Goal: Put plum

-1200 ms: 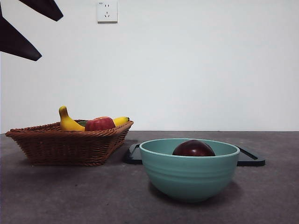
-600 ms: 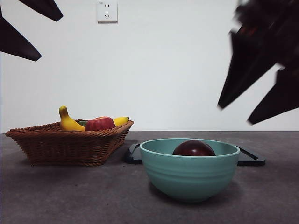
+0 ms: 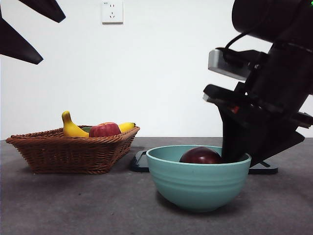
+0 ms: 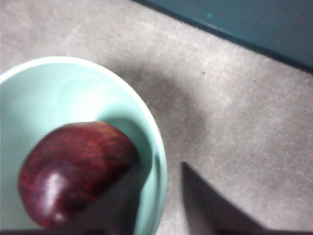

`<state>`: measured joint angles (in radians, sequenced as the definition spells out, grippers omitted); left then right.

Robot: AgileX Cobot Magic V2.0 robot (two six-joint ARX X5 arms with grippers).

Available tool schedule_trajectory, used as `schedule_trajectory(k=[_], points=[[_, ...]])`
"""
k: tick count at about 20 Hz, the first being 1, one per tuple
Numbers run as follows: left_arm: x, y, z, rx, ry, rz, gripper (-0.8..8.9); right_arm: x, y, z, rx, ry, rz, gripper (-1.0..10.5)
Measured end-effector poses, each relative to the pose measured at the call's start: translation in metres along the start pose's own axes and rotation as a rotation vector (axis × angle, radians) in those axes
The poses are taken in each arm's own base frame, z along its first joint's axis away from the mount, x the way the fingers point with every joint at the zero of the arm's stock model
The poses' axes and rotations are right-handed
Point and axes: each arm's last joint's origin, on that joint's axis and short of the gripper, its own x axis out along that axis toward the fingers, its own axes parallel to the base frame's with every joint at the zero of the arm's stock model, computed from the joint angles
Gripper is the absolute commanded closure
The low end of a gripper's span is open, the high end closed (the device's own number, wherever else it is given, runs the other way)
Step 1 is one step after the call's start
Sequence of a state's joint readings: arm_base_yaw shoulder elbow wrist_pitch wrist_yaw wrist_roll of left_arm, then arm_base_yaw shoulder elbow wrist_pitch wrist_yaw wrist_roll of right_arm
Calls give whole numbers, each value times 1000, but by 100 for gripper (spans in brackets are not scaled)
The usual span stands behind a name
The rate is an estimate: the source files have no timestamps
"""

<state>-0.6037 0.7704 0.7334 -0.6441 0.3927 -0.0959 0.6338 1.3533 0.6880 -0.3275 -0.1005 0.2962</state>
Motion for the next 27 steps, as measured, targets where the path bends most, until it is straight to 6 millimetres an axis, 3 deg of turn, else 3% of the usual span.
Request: schedule_trajectory(k=[7,11,15,22,27], points=[[0,0,0,0,0,0,452,-3,3,7,-3,-27,12,941],[0,0,0,0,0,0,452,-21,8,39,4,-126,29,941],[0,0,0,1,0,0,452,-29,-10,76,75,-167,-19,941],[0,0,3,12,-28,-3,452,-3,-39,136,99,-153,-87,941],[0,0,3,12,-28,-3,452,35,-69,144,152,-84,-131,941]])
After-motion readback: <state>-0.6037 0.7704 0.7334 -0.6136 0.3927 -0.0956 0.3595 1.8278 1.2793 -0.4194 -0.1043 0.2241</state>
